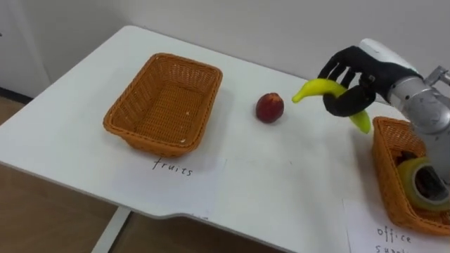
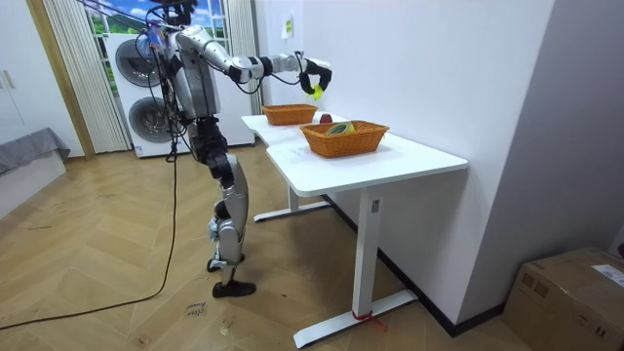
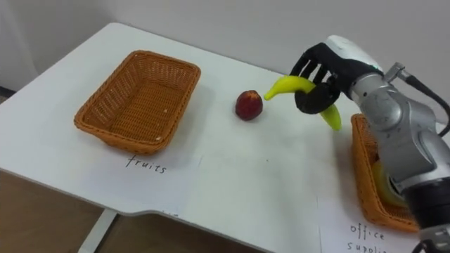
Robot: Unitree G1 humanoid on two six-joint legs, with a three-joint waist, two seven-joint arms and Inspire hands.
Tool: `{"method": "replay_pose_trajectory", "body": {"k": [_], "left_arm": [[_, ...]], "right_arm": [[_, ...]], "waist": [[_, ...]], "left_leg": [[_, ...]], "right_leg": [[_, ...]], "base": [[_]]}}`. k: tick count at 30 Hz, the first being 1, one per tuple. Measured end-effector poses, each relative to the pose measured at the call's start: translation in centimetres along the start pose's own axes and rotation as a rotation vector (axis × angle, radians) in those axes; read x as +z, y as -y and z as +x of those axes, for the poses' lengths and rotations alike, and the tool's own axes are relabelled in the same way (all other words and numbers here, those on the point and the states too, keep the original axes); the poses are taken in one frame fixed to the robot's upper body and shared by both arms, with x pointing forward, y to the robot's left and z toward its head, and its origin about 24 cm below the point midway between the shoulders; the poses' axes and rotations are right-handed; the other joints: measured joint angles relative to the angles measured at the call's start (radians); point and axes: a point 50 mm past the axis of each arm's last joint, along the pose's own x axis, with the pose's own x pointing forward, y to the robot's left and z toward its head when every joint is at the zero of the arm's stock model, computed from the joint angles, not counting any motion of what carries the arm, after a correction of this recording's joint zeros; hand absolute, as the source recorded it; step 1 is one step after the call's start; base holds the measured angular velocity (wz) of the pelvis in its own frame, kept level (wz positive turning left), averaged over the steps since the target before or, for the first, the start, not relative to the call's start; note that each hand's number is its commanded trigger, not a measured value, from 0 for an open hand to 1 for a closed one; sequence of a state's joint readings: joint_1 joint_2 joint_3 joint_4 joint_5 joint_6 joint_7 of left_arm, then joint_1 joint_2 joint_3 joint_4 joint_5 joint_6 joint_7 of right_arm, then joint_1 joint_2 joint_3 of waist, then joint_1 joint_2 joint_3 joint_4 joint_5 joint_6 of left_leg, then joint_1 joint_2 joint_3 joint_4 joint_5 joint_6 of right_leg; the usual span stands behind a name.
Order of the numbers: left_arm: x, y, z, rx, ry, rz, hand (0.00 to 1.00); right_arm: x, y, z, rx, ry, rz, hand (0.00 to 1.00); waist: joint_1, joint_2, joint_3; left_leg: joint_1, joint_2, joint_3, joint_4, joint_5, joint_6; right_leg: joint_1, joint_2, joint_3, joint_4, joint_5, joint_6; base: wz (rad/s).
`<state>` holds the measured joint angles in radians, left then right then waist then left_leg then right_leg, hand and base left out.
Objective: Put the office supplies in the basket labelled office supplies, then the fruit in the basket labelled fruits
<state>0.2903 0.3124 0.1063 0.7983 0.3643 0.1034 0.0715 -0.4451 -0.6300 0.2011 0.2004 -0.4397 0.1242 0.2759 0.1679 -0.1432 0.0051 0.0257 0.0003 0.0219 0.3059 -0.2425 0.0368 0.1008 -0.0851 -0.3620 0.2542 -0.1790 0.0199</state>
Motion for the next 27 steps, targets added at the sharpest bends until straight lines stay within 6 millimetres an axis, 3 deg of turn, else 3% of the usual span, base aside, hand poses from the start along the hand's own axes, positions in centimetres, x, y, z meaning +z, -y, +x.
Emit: {"method": "replay_pose_trajectory", "body": {"k": [12,17,23,27], "left_arm": [[-1.3,0.4,-0.7,0.001,-0.012,0.008,0.00],[-1.9,1.0,-1.1,-0.020,-0.025,0.019,0.00],[-1.9,1.4,-1.2,-0.031,-0.018,0.046,0.00],[-1.9,1.9,-1.2,-0.053,-0.023,0.030,0.00]], "right_arm": [[5.0,2.4,-1.3,-0.167,0.211,-0.085,1.00],[6.1,2.2,-1.3,-0.235,0.251,-0.114,1.00],[6.4,1.6,-1.4,-0.264,0.269,-0.093,1.00],[6.6,0.8,-1.5,-0.256,0.284,-0.071,1.00]], "waist": [[0.007,0.018,0.0031],[0.018,0.019,0.0033],[0.073,0.025,0.0050],[0.103,0.044,-0.0020]], "left_leg": [[0.012,-0.013,-0.036,-0.006,0.001,0.002],[0.015,-0.013,-0.060,-0.006,0.001,0.002],[0.019,-0.018,-0.085,-0.006,0.000,0.004],[0.019,-0.032,-0.099,-0.014,0.004,0.007]], "right_leg": [[0.033,-0.001,-0.040,-0.017,-0.002,0.006],[0.047,-0.001,-0.055,-0.017,-0.002,0.006],[0.057,-0.004,-0.056,-0.016,-0.006,0.014],[0.059,-0.015,-0.055,-0.015,-0.016,0.029]], "base": [[0.09],[0.17],[0.12],[0.11]]}}
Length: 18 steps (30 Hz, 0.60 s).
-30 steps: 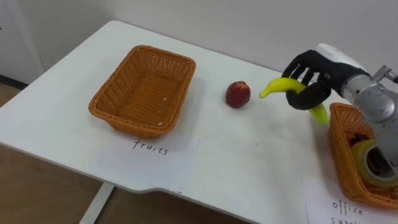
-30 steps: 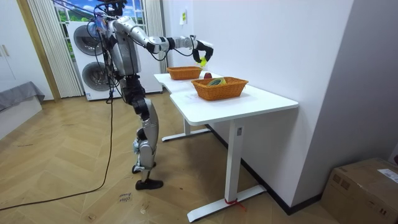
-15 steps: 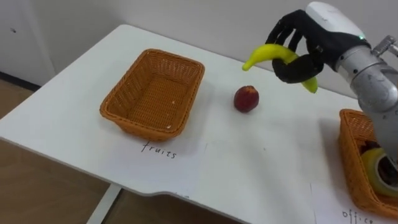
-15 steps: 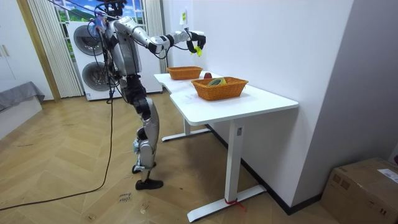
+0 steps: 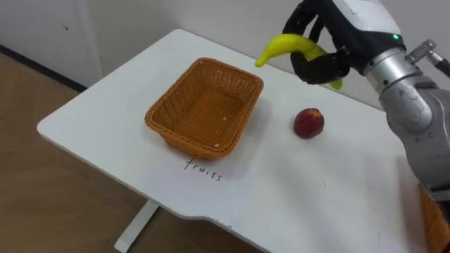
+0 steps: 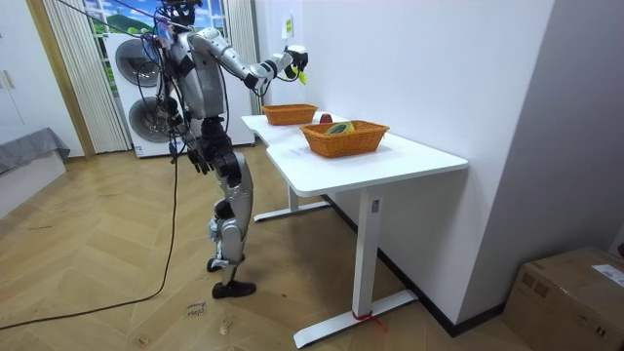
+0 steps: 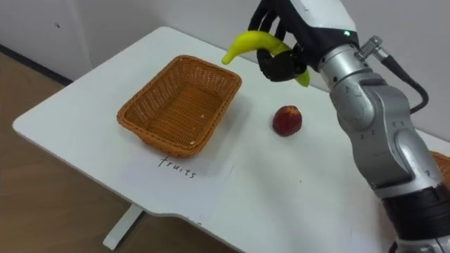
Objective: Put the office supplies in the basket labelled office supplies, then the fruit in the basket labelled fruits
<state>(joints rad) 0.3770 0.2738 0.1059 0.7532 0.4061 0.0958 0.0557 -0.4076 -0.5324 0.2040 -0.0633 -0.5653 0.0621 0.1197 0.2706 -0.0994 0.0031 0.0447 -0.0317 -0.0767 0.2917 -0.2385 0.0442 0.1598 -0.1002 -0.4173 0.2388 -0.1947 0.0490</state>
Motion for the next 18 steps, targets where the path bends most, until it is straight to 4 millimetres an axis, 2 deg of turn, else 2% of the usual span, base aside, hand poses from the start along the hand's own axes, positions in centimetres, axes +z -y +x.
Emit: {"method": "replay_pose_trajectory", "body": {"k": [5,6,10,12,18], "left_arm": [[0.0,0.4,0.0,-0.021,-0.009,-0.021,0.00],[0.0,0.6,0.0,-0.034,-0.010,-0.022,0.00],[-0.3,0.9,-0.1,-0.055,-0.020,-0.020,0.00],[-0.3,0.9,-0.1,-0.063,-0.025,-0.020,0.00],[-0.2,1.0,-0.1,-0.079,-0.021,-0.024,0.00]], "right_arm": [[0.4,-0.4,0.1,-0.014,0.010,0.026,1.00],[0.6,-0.6,0.2,-0.015,0.012,0.034,1.00],[1.1,-1.0,0.3,-0.016,0.022,0.038,1.00],[1.4,-1.2,0.3,-0.016,0.028,0.032,1.00],[2.0,-1.3,0.3,-0.013,0.041,0.031,1.00]], "waist": [[0.028,0.007,0.0014],[0.034,0.006,0.0021],[0.045,-0.006,0.0007],[0.043,-0.011,0.0005],[0.065,-0.014,0.0024]], "left_leg": [[0.013,-0.011,-0.007,-0.029,0.016,0.005],[0.016,-0.015,-0.011,-0.033,0.018,0.006],[0.012,-0.021,-0.025,-0.035,0.019,0.008],[0.009,-0.025,-0.036,-0.034,0.019,0.009],[-0.005,-0.033,-0.047,-0.035,0.022,0.013]], "right_leg": [[0.002,-0.009,0.000,0.000,-0.002,0.004],[0.005,-0.013,-0.002,0.000,-0.006,0.010],[0.009,-0.019,-0.028,0.000,-0.007,0.011],[0.010,-0.020,-0.029,0.000,-0.007,0.011],[0.001,-0.026,-0.029,0.000,-0.009,0.015]], "base": [[0.04],[0.11],[0.11],[0.19],[0.06]]}}
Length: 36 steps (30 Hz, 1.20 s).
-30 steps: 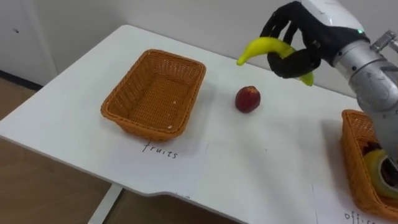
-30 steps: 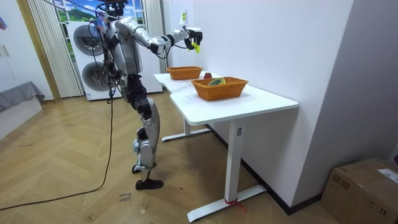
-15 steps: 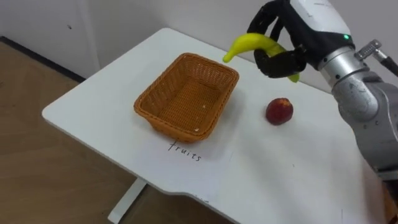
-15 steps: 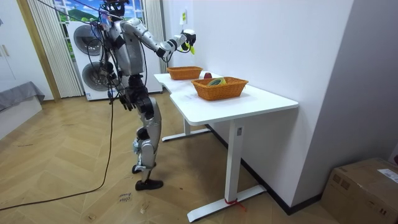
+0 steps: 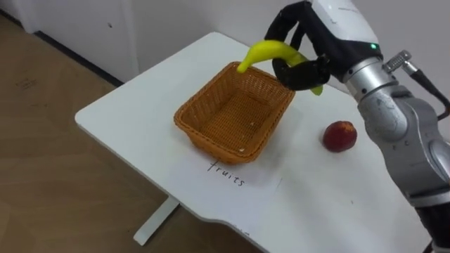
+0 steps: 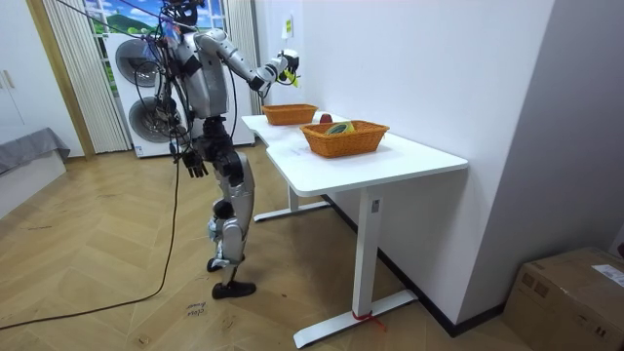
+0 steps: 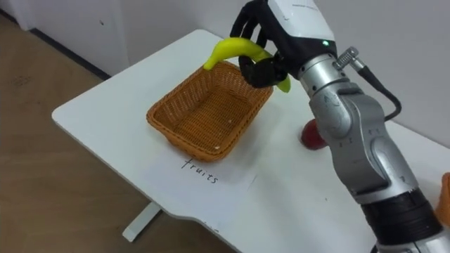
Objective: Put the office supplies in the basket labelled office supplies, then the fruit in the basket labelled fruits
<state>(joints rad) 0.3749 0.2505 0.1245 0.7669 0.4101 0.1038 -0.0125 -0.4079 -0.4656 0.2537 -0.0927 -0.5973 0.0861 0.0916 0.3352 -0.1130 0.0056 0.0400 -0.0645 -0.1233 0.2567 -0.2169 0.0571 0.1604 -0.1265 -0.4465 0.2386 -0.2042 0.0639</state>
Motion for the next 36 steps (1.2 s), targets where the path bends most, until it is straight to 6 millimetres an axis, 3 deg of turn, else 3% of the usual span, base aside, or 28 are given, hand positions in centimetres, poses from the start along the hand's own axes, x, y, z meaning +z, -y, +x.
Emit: {"method": "replay_pose_trajectory", "body": {"k": [14,25,36], "left_arm": [[0.2,-0.1,0.1,0.006,0.005,0.041,0.00],[0.4,-0.4,0.1,0.015,0.010,0.051,0.00],[0.2,-0.4,0.1,0.021,-0.004,0.067,0.00]], "right_arm": [[0.6,-1.1,0.1,0.039,0.009,0.006,1.00],[1.6,-3.7,-0.1,0.146,0.045,0.002,1.00],[1.7,-4.6,-0.2,0.193,0.048,-0.004,1.00]], "waist": [[0.029,-0.015,0.0082],[0.033,-0.017,0.0091],[0.055,-0.022,0.0085]], "left_leg": [[0.020,-0.001,0.007,-0.021,0.003,0.004],[0.022,-0.003,-0.001,-0.021,0.003,0.005],[0.021,-0.004,-0.009,-0.020,0.003,0.005]], "right_leg": [[0.000,-0.006,0.014,0.006,-0.005,0.007],[-0.001,-0.006,0.035,0.017,-0.005,0.008],[0.000,-0.006,0.034,0.017,-0.005,0.008]], "base": [[-0.01],[0.01],[0.01]]}}
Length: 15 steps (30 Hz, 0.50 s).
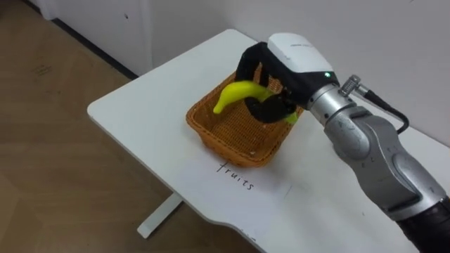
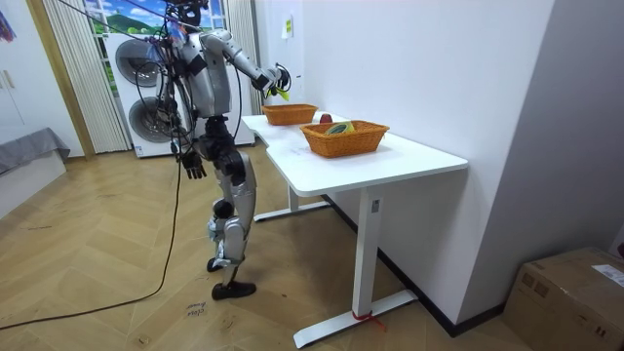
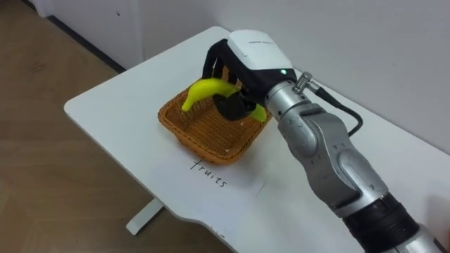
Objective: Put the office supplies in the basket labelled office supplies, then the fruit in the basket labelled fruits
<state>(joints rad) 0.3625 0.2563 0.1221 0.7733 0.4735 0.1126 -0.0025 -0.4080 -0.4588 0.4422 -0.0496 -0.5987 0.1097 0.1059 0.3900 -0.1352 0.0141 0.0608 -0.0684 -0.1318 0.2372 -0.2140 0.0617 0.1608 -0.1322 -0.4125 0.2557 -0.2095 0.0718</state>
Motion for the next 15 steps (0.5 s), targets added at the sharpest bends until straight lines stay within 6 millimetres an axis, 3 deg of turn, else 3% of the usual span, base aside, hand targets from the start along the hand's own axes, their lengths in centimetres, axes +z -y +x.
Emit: {"method": "replay_pose_trajectory", "body": {"k": [2,3,4,5,6,15], "left_arm": [[-0.04,0.05,0.08,-0.003,-0.006,0.000,0.00],[-0.10,0.11,0.12,-0.006,-0.011,0.000,0.00],[-0.09,0.23,0.17,-0.011,-0.014,0.003,0.00],[-0.06,0.28,0.20,-0.014,-0.014,0.005,0.00],[-0.16,0.38,0.20,-0.018,-0.018,0.005,0.00],[0.03,0.22,0.31,-0.015,-0.016,0.005,0.00]], "right_arm": [[-0.24,-0.17,0.01,0.007,-0.010,0.001,0.97],[-0.37,-0.28,0.02,0.012,-0.013,0.002,0.70],[-0.54,-0.43,0.03,0.019,-0.017,0.004,0.50],[-0.60,-0.48,0.03,0.022,-0.020,0.004,0.06],[-0.62,-0.53,0.04,0.026,-0.021,0.004,0.00],[-1.08,-1.05,0.04,0.052,-0.039,0.004,0.00]], "waist": [[-0.002,-0.003,-0.0004],[-0.002,-0.004,0.0000],[-0.001,-0.005,0.0000],[-0.001,-0.005,0.0000],[0.002,-0.005,0.0001],[-0.001,-0.012,0.0015]], "left_leg": [[0.003,0.000,-0.002,0.000,0.000,0.000],[0.004,0.000,-0.002,0.001,0.000,0.000],[0.004,0.000,-0.001,0.001,0.000,0.000],[0.005,0.000,-0.001,0.001,0.000,0.000],[0.002,0.000,0.000,0.001,0.000,0.000],[0.003,-0.001,-0.004,0.001,0.000,0.000]], "right_leg": [[-0.001,0.000,0.001,0.000,-0.001,0.000],[-0.002,0.000,0.002,0.000,-0.001,0.001],[-0.002,0.000,0.002,0.000,-0.001,0.001],[-0.002,0.000,0.001,0.000,-0.001,0.001],[0.000,0.000,0.001,0.000,-0.001,0.001],[0.000,-0.001,-0.002,0.000,-0.001,0.001]], "base": [[0.02],[0.00],[0.00],[0.00],[0.00],[0.00]]}}
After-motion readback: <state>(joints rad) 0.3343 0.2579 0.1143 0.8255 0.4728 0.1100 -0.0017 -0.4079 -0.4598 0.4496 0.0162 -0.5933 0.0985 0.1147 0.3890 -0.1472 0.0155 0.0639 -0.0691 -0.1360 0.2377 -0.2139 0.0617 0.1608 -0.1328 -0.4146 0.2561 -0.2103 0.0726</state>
